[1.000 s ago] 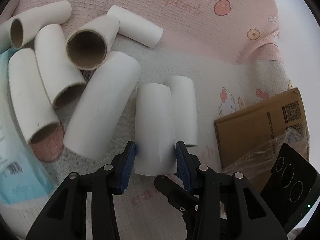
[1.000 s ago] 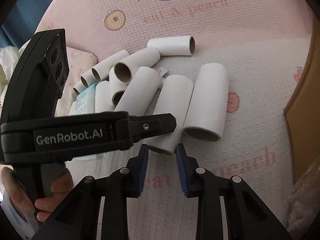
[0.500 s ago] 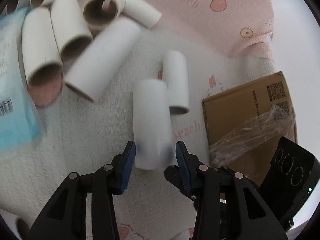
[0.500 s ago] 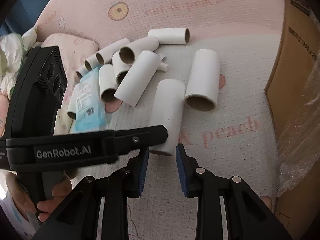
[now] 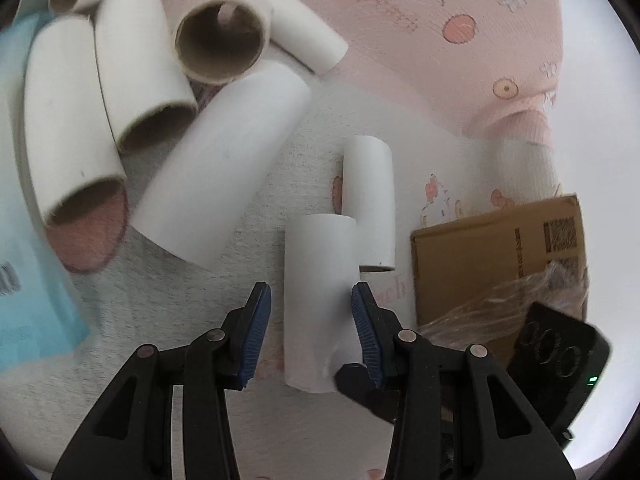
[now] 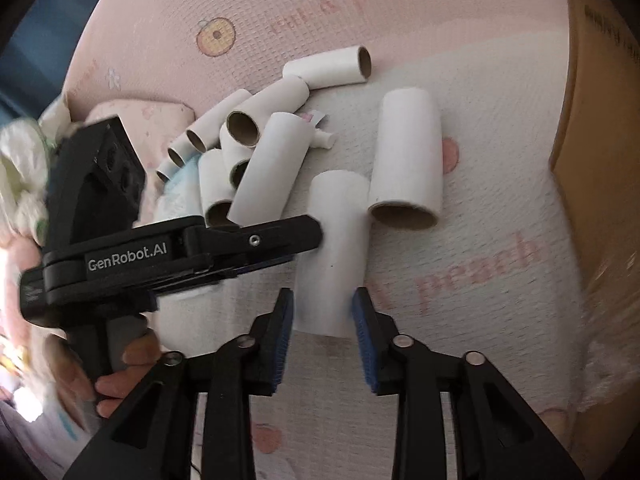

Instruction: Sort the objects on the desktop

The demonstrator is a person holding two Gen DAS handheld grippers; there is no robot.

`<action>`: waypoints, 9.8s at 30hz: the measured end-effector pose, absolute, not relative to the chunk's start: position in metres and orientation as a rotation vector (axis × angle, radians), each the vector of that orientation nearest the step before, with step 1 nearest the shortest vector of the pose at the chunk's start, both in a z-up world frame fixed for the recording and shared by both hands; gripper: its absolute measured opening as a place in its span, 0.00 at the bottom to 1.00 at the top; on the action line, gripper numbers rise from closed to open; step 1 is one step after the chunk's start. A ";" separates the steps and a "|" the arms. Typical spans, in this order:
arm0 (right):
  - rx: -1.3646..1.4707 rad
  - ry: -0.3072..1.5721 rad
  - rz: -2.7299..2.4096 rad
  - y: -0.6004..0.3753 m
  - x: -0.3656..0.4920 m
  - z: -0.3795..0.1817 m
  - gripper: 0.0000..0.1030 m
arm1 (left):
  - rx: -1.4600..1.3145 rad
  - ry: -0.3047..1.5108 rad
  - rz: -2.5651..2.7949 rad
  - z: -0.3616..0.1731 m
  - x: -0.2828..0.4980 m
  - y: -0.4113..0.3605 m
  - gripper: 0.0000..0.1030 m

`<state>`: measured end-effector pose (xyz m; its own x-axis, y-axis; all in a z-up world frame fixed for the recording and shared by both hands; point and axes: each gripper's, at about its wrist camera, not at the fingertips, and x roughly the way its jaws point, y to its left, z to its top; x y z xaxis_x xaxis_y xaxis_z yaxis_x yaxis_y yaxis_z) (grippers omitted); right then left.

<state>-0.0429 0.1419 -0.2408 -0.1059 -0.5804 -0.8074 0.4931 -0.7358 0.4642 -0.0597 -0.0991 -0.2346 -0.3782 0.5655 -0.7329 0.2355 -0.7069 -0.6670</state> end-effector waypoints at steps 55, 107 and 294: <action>1.064 0.055 -2.127 0.156 -0.028 -0.099 0.37 | -1.174 -0.564 2.411 -0.038 -0.052 -0.031 0.40; 1.389 0.014 -2.197 0.291 -0.122 -0.059 0.38 | -1.548 -0.580 1.973 -0.045 -0.178 0.128 0.46; 0.824 0.625 -2.382 0.143 0.005 -0.183 0.63 | -1.787 -0.487 2.350 -0.169 -0.072 -0.051 0.48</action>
